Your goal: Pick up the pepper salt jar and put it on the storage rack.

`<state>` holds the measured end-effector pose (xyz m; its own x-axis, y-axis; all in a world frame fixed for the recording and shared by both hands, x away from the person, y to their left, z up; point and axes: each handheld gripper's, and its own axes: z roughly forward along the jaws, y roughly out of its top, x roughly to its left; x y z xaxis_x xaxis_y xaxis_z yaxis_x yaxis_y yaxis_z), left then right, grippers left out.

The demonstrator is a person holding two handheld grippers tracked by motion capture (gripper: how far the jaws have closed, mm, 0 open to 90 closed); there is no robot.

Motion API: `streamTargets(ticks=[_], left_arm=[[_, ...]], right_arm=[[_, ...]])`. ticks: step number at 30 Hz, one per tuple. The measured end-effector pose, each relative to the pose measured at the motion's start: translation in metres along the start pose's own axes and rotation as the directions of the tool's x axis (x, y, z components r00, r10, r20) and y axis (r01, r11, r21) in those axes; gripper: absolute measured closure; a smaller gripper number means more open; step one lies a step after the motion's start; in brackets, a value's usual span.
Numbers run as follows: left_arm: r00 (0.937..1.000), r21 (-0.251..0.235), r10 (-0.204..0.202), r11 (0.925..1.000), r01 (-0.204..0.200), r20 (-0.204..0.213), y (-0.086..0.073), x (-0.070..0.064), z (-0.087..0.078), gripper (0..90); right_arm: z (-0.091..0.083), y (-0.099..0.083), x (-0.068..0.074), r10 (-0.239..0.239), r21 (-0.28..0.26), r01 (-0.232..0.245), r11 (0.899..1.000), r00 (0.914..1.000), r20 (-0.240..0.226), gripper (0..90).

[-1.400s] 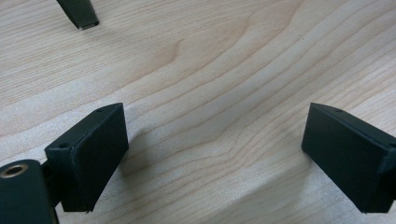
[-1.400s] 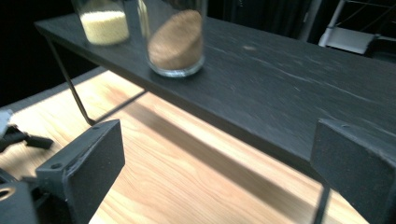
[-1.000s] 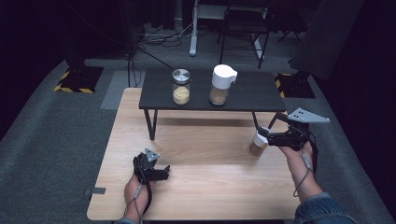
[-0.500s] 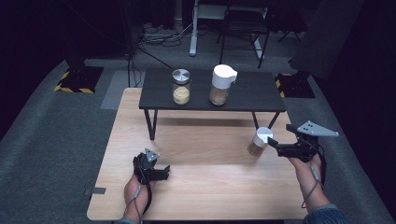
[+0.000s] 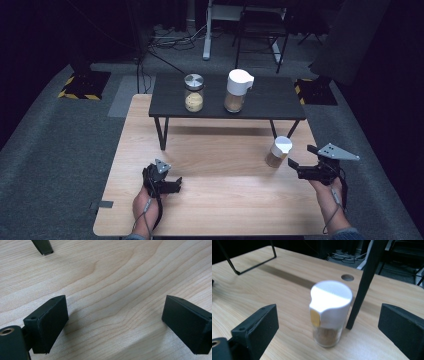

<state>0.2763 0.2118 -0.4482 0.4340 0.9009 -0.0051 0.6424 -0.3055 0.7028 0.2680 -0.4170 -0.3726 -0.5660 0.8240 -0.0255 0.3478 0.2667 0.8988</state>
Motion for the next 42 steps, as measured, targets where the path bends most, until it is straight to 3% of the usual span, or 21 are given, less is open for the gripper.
streamTargets(ticks=[22,42], left_arm=[[1.0000,0.000,0.000,1.0000,0.000,0.000,0.000,0.000,0.000,6.8],[1.0000,0.000,-0.001,1.0000,0.001,-0.002,0.000,0.000,0.000,6.8]], right_arm=[[0.019,-0.053,0.002,0.005,0.050,-0.006,0.999,0.9999,0.016,2.8],[0.031,-0.076,0.002,0.027,0.110,-0.029,0.993,0.9993,0.026,2.8]])
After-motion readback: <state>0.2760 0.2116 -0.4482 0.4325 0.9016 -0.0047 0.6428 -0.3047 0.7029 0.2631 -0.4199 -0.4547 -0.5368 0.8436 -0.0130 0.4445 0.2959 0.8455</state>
